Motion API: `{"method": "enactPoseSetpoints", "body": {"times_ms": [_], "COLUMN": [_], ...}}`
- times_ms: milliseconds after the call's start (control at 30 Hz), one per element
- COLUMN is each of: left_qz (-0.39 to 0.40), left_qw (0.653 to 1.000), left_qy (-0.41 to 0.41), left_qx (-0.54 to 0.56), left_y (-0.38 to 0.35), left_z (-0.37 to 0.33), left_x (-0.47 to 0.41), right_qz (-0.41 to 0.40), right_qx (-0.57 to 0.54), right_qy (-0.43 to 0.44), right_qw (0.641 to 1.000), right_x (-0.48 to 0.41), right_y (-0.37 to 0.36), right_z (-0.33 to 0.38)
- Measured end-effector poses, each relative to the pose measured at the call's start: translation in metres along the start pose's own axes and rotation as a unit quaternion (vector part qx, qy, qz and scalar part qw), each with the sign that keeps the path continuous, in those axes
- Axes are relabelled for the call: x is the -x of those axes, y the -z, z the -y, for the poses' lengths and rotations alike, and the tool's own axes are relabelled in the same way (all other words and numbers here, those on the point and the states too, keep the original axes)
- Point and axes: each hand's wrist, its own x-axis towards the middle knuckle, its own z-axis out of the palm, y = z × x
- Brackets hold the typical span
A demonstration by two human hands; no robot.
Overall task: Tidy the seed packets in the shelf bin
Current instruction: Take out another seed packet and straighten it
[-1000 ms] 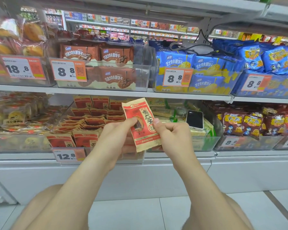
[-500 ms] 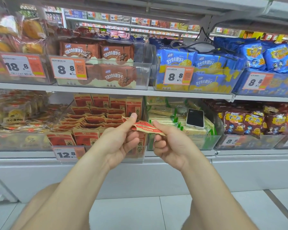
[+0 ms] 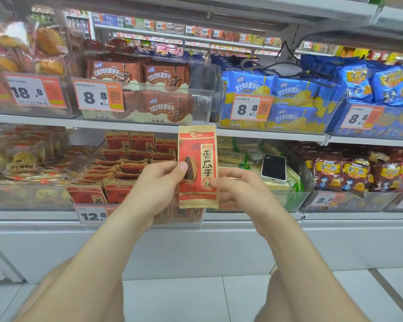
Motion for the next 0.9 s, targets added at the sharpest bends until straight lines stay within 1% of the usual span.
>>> {"method": "enactPoseSetpoints", "body": {"times_ms": [67, 167, 233, 267, 333, 367, 400, 467, 533, 600, 667, 733, 833, 900], "left_qz": [0.013, 0.047, 0.045, 0.026, -0.056, -0.097, -0.122, -0.12, -0.091, -0.072, -0.055, -0.036, -0.014, 0.005], "left_qw": [0.999, 0.993, 0.989, 0.988, 0.984, 0.978, 0.972, 0.963, 0.954, 0.939, 0.932, 0.926, 0.921, 0.92], "left_qy": [-0.027, -0.087, -0.122, -0.136, -0.158, -0.16, -0.152, -0.116, -0.094, -0.098, -0.106, -0.111, -0.119, -0.119], "left_qx": [-0.023, -0.069, -0.076, -0.063, -0.065, -0.092, -0.131, -0.21, -0.271, -0.321, -0.344, -0.359, -0.371, -0.373], "left_y": [0.004, 0.008, 0.008, 0.01, 0.017, 0.022, 0.029, 0.041, 0.047, 0.049, 0.049, 0.048, 0.045, 0.042], "left_z": [0.001, 0.004, 0.004, 0.003, 0.003, 0.003, 0.004, 0.008, 0.014, 0.017, 0.02, 0.024, 0.028, 0.028], "left_x": [-0.004, -0.009, -0.013, -0.016, -0.025, -0.031, -0.036, -0.046, -0.056, -0.065, -0.072, -0.077, -0.08, -0.08], "right_qz": [-0.035, -0.083, -0.112, -0.131, -0.188, -0.222, -0.253, -0.285, -0.26, -0.206, -0.144, -0.103, -0.066, -0.05], "right_qx": [0.04, 0.031, 0.03, 0.028, 0.007, -0.002, 0.001, 0.047, 0.116, 0.181, 0.25, 0.326, 0.436, 0.515], "right_qy": [0.068, 0.211, 0.272, 0.297, 0.34, 0.36, 0.378, 0.404, 0.414, 0.415, 0.411, 0.402, 0.345, 0.295], "right_qw": [0.996, 0.973, 0.955, 0.945, 0.921, 0.906, 0.891, 0.868, 0.864, 0.868, 0.865, 0.85, 0.828, 0.803], "right_x": [-0.006, -0.015, -0.023, -0.027, -0.032, -0.034, -0.036, -0.045, -0.059, -0.077, -0.094, -0.11, -0.129, -0.14], "right_y": [-0.005, -0.01, -0.01, -0.01, -0.009, -0.008, -0.007, -0.006, -0.009, -0.014, -0.02, -0.025, -0.025, -0.025], "right_z": [-0.002, -0.003, 0.001, 0.003, 0.009, 0.012, 0.015, 0.02, 0.023, 0.022, 0.019, 0.012, 0.004, 0.001]}}
